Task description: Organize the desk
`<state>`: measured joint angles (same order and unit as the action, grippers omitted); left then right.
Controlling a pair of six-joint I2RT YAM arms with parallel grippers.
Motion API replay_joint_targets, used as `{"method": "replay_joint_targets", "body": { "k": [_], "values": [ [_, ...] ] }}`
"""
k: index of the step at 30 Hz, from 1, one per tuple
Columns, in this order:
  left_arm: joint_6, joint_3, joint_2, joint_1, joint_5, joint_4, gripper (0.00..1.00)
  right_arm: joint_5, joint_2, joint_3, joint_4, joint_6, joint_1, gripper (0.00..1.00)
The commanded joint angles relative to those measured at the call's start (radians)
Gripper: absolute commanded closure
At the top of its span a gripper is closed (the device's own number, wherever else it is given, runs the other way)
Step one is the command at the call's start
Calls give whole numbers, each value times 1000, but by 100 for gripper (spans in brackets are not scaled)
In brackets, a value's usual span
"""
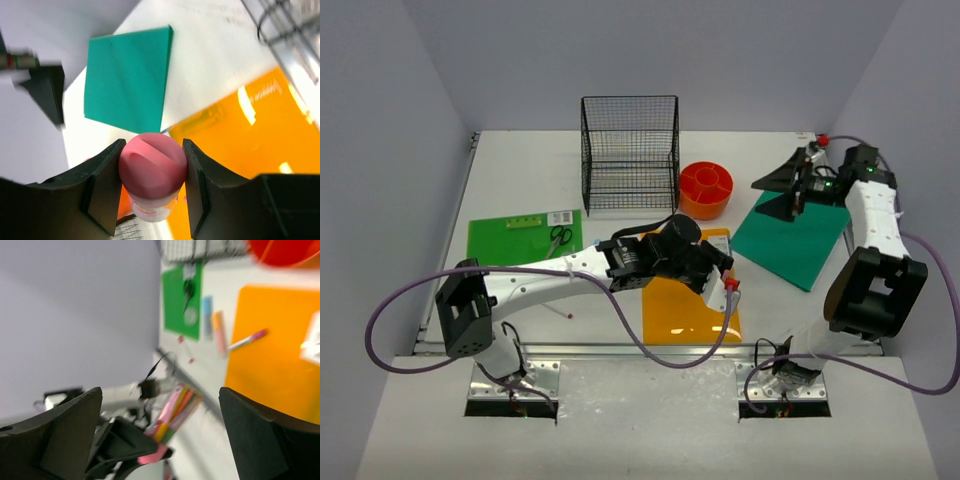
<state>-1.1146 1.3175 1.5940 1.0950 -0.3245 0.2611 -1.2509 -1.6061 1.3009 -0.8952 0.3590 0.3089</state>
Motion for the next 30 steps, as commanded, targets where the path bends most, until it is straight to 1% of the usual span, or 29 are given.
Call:
{"method": "replay_joint_targets", "body": {
  "k": [1, 2, 4, 6, 7, 8, 9, 11, 12, 17, 21, 23, 26, 30],
  "values": [
    [463, 85, -47, -97, -4, -268, 100, 131, -14, 135, -57, -127, 123, 1],
    [590, 143, -7, -144, 28, -323, 100, 153, -13, 133, -39, -136, 133, 1],
    [725, 236, 56, -197, 77, -348, 100, 200, -1, 98, -9, -152, 151, 1],
    [883, 420, 181, -259, 153, -365, 100, 247, 30, 36, 49, -174, 153, 1],
    [887, 428, 187, -275, 156, -367, 100, 265, 41, 10, 51, -181, 153, 1],
    [915, 517, 244, -300, 187, -388, 100, 292, 58, -24, 64, -202, 153, 1],
    [937, 571, 282, -319, 198, -409, 100, 300, 70, -48, 67, -215, 153, 1],
    [974, 671, 371, -355, 230, -443, 100, 327, 93, -90, 89, -229, 154, 1],
    [986, 691, 400, -368, 234, -471, 100, 338, 110, -111, 104, -233, 154, 1],
    [1034, 700, 500, -411, 232, -587, 100, 392, 185, -180, 159, -259, 154, 1],
    [1073, 660, 551, -443, 211, -648, 100, 443, 235, -200, 170, -313, 154, 1],
    [1086, 649, 565, -455, 197, -663, 100, 461, 249, -209, 170, -347, 154, 1],
    [1103, 641, 594, -467, 179, -680, 100, 459, 284, -236, 193, -351, 154, 1],
    [1105, 636, 625, -470, 168, -694, 100, 447, 292, -255, 205, -350, 154, 1]
  ]
}}
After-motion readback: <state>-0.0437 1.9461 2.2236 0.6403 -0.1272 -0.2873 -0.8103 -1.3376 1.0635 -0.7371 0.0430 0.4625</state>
